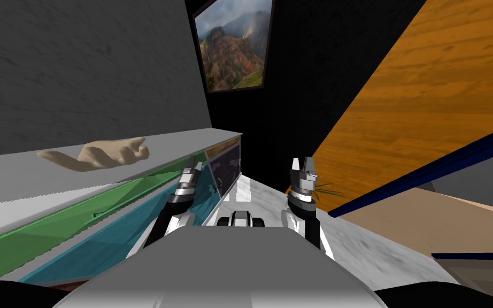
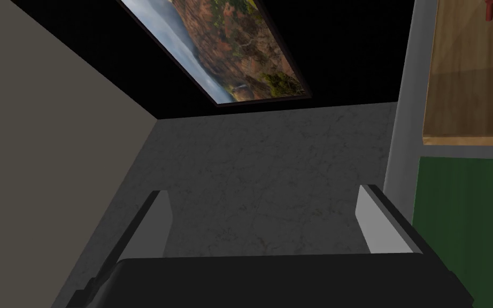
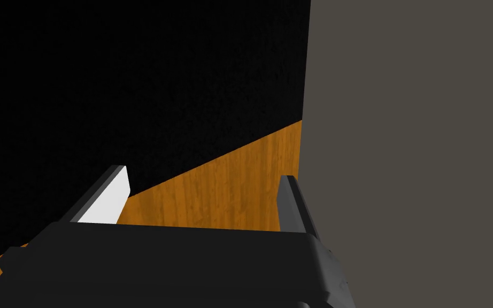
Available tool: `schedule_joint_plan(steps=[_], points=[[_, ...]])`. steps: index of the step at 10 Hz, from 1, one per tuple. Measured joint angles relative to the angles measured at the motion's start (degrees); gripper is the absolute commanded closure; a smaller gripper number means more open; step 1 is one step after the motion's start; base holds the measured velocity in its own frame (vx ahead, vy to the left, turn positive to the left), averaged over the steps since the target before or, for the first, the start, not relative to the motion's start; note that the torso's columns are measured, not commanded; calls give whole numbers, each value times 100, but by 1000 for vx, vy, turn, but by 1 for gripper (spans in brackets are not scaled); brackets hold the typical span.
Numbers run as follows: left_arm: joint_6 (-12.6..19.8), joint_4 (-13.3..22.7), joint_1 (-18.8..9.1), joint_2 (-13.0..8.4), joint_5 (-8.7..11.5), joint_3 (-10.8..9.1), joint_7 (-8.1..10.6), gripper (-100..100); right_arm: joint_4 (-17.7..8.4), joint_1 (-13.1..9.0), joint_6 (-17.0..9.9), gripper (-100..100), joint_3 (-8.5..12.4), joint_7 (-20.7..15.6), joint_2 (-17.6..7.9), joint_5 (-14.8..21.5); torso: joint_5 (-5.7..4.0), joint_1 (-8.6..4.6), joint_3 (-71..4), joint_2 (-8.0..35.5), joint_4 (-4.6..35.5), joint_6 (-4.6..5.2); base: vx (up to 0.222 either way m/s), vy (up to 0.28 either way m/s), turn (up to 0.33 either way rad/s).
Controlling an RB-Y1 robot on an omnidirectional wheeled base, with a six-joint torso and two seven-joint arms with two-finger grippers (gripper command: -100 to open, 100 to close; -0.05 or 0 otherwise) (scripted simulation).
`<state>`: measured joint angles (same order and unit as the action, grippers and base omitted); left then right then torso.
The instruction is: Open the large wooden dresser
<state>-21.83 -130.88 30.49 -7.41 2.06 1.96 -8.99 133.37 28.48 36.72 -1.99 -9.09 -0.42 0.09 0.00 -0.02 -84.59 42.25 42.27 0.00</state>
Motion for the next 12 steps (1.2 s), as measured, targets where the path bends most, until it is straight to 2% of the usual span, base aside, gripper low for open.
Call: schedule_joint_plan(steps=[5, 12], points=[[657, -209, 96, -239, 102, -123, -8, -100, 0, 0, 0, 0, 0, 0, 0, 0, 0, 1, 1, 1, 1, 0, 100, -44, 35], [1539, -488, 233, -196, 223, -260, -33, -100, 0, 0, 0, 0, 0, 0, 0, 0, 0, 1, 4, 7, 2, 0, 88, -37, 30]])
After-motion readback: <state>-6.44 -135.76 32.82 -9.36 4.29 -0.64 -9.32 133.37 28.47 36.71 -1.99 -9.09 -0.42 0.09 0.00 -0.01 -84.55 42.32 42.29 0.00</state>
